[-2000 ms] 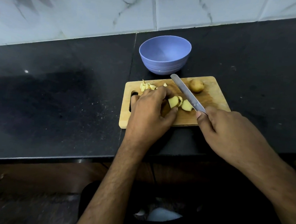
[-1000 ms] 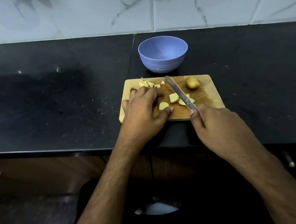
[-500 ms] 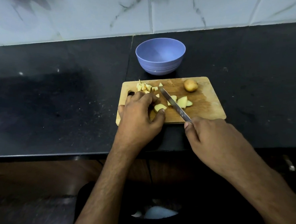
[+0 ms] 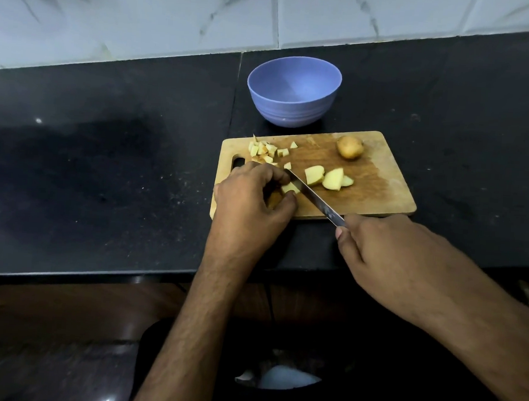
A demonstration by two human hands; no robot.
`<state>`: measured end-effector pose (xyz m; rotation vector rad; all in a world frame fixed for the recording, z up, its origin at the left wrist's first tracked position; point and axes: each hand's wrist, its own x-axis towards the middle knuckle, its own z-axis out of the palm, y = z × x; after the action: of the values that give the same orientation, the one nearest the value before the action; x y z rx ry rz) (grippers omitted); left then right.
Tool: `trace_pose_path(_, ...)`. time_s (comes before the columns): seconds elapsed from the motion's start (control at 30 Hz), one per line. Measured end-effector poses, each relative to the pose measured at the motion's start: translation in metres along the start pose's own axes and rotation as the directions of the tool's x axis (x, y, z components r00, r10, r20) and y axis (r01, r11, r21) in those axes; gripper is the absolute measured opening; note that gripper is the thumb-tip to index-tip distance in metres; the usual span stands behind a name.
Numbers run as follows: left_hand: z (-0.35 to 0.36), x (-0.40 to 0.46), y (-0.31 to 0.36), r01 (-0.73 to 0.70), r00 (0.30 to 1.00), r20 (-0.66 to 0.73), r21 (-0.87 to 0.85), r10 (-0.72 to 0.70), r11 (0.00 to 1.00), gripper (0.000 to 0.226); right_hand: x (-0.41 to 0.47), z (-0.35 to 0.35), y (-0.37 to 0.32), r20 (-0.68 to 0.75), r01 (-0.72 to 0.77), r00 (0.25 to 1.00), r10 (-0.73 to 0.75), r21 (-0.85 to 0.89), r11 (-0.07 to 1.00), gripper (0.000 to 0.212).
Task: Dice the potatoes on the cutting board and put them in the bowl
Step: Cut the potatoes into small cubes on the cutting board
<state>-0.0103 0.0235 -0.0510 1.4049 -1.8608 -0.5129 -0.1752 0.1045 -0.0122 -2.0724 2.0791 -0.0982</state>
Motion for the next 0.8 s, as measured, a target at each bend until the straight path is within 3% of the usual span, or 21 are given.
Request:
trace_pose_path(0.17, 0.0, -0.001, 0.003, 0.033, 0.999, 0.002, -0.021, -0.032, 0.999, 0.02, 0.006, -0.01, 0.001, 0.194, -0.023, 0.98, 0.03, -0.039, 0.999, 0.022)
trace_pose_path(0.43, -0.003, -0.004, 0.005, 0.056, 0.998, -0.02, -0.038, -0.057, 0.998, 0.021, -0.024, -0.021, 0.003, 0.22, -0.087, 0.97, 0.107, -0.098, 0.991, 0.03)
trace_pose_path(0.67, -0.005, -0.015, 0.006, 0.028, 1.0, -0.013, 0.002, -0.028, 1.0, 0.032, -0.03, -0.005, 0.004, 0.064, -0.087, 0.994, 0.09, -0.055, 0.995, 0.035)
trace_pose_path(0.8, -0.005, -0.015, 0.003, 0.044, 0.999, -0.025, -0.002, -0.044, 0.999, 0.021, -0.025, -0.002, -0.003, -0.025, -0.049, 0.998, 0.05, 0.032, 0.998, 0.032)
